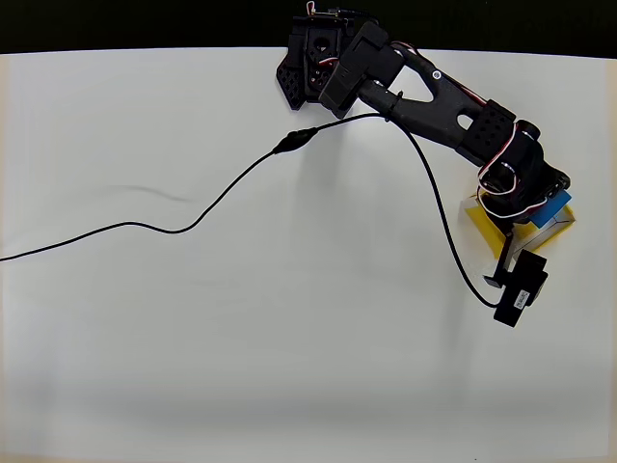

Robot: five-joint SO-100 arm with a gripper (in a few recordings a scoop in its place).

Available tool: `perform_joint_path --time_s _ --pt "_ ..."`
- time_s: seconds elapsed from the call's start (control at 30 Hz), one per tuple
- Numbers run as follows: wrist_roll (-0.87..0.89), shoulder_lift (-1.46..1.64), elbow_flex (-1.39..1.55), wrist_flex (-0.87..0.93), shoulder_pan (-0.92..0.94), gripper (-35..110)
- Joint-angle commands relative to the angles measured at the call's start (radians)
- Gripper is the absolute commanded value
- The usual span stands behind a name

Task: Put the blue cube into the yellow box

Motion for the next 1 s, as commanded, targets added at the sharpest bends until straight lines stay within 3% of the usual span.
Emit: perform_joint_path --time_s 0.0,0.27,0.43,0.67,0.97 --pt "0.020 0.110 0.017 -0.014 -0.020 26" --pt "0.060 0.021 0.058 -0.072 -0.009 28" --pt "0.095 -0.020 0.095 -0.129 -0.005 41" --pt "0.101 -0.005 0.092 -0.149 -0.003 46" --pt "-0.078 0.353 0.043 -0.106 0.181 20"
